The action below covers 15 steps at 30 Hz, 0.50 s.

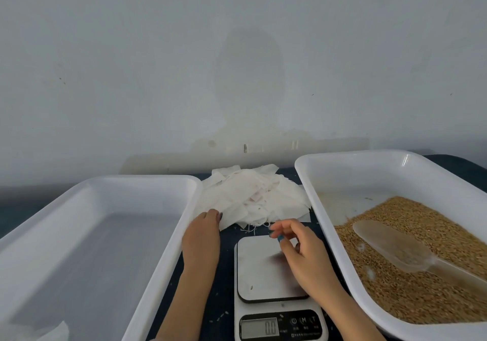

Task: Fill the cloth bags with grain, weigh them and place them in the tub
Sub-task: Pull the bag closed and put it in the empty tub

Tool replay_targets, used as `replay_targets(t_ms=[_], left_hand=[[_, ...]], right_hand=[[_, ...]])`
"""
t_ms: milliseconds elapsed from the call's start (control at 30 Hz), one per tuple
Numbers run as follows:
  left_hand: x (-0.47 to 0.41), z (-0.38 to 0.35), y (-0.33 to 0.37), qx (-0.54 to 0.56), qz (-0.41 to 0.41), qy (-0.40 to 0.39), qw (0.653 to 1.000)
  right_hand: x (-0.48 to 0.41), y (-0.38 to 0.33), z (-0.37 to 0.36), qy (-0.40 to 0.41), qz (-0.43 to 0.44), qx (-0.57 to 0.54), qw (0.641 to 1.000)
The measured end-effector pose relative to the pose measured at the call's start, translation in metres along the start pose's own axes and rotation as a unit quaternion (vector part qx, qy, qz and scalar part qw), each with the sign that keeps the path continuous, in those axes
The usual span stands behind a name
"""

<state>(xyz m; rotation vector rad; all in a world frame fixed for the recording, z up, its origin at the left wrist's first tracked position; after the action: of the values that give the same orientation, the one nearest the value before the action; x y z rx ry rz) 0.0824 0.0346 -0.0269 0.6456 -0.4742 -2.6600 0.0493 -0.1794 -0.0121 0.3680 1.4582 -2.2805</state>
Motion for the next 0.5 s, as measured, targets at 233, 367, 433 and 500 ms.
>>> replay_targets(t_ms=[233, 367, 433, 500], left_hand=[[0.022, 0.026, 0.016, 0.259, -0.045, 0.105, 0.959], [0.034, 0.038, 0.036, 0.185, -0.257, 0.172, 0.933], [0.042, 0.039, 0.048, 0.120, -0.372, 0.209, 0.897], [0.047, 0.037, 0.056, 0.093, -0.425, 0.218, 0.874]], right_hand=[[0.000, 0.000, 0.002, 0.006, 0.000, -0.004, 1.000], [-0.002, -0.005, 0.002, 0.011, 0.006, -0.030, 0.999], [-0.002, -0.010, 0.002, 0.018, 0.018, -0.046, 0.999], [-0.002, -0.011, 0.002, 0.031, 0.024, -0.054, 0.998]])
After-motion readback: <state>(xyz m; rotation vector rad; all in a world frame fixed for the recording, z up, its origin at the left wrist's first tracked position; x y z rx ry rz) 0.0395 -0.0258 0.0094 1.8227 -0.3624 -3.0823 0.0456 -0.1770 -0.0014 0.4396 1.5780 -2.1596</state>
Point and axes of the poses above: each hand's wrist, its own x-axis away from the middle knuckle, its own z-axis out of the back of the hand, y = z × x, the point moved 1 cm from there along -x, towards the middle knuckle, and after that the axes turned 7 degrees about z, right-handed, at the moved point
